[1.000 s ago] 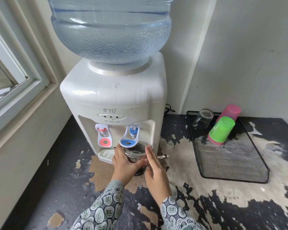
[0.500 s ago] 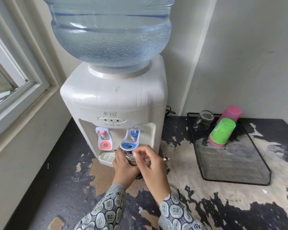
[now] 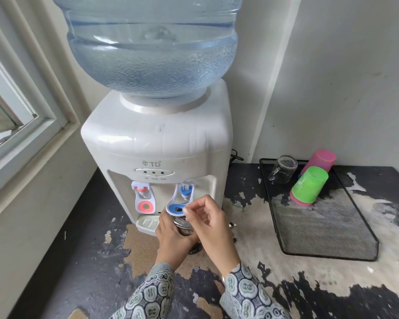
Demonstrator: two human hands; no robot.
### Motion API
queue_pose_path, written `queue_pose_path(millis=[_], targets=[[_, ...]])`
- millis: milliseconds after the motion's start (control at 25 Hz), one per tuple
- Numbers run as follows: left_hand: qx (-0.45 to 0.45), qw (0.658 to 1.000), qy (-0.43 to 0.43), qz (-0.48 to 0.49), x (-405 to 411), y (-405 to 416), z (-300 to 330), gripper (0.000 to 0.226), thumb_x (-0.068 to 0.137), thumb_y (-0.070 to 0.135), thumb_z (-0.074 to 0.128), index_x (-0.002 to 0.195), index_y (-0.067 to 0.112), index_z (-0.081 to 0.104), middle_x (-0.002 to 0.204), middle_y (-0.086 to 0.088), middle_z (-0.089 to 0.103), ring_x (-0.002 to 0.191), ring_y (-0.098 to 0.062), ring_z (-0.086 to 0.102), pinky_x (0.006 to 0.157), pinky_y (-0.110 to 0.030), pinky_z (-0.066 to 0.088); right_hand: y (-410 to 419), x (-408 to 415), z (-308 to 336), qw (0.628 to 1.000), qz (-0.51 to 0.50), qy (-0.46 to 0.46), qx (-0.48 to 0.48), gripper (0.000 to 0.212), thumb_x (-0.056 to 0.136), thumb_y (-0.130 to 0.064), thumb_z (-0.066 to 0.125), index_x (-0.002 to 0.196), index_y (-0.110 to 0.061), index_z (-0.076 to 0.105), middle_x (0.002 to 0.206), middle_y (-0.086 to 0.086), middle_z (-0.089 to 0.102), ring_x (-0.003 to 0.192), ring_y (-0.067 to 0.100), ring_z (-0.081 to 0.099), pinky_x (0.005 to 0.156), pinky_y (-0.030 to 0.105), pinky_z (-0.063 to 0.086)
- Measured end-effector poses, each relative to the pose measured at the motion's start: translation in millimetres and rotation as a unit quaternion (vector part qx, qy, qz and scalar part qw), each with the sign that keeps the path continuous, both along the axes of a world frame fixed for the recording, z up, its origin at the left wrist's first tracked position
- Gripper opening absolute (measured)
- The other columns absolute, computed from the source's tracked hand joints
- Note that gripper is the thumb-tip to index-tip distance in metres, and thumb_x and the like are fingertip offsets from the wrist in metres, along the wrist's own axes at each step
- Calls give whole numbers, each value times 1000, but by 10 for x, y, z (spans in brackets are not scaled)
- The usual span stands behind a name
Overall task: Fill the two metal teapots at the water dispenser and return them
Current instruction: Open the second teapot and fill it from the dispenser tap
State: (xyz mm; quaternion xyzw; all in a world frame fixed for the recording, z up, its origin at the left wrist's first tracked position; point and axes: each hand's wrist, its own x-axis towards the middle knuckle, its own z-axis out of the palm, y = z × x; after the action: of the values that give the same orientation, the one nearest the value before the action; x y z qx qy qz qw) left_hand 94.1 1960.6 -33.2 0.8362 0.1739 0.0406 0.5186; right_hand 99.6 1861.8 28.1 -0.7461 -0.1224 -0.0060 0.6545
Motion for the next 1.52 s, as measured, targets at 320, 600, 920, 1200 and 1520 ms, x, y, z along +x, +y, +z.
queue_pose_path(millis=[320, 600, 920, 1200, 1520], targets=[[1, 1000, 4, 4, 20, 13, -53, 94, 46, 50, 59, 130, 16, 35, 122, -7, 42, 119, -28, 37, 101, -42, 34, 41, 28, -22, 1000, -13, 10, 0, 18, 80, -20, 67, 76, -13, 51, 78, 8, 66, 71, 21, 62, 64, 24, 48], [1, 1000, -8, 0, 54, 31, -174, 88, 52, 44, 64, 131, 21, 35, 124, -3, 41, 121, -24, 37, 90, -30, 25, 77, 29, -80, 1000, -22, 7, 3, 19, 82, -17, 66, 75, -14, 48, 71, -3, 60, 67, 5, 59, 64, 15, 46], [4, 1000, -7, -3, 48, 28, -200, 90, 52, 46, 62, 133, 22, 33, 126, -3, 38, 123, -23, 34, 94, -28, 21, 107, 14, -120, 999, -43, -10, 27, 17, 80, -20, 64, 78, -13, 49, 71, -2, 57, 63, 22, 53, 62, 26, 45], [-7, 1000, -14, 5, 39, 23, -187, 84, 54, 41, 66, 130, 19, 39, 128, -2, 43, 124, -25, 37, 91, -29, 25, 108, 26, -162, 998, -59, -21, 13, 27, 78, -9, 66, 66, -21, 45, 63, 2, 55, 57, 16, 52, 57, 22, 44], [-24, 999, -38, -4, -25, -8, -126, 92, 68, 22, 73, 141, 22, 16, 144, -1, 29, 133, -26, 23, 101, -32, 22, 170, 86, -389, 982, -107, -39, -151, 20, 79, -7, 62, 66, -10, 47, 54, -10, 48, 52, 7, 45, 52, 11, 32]])
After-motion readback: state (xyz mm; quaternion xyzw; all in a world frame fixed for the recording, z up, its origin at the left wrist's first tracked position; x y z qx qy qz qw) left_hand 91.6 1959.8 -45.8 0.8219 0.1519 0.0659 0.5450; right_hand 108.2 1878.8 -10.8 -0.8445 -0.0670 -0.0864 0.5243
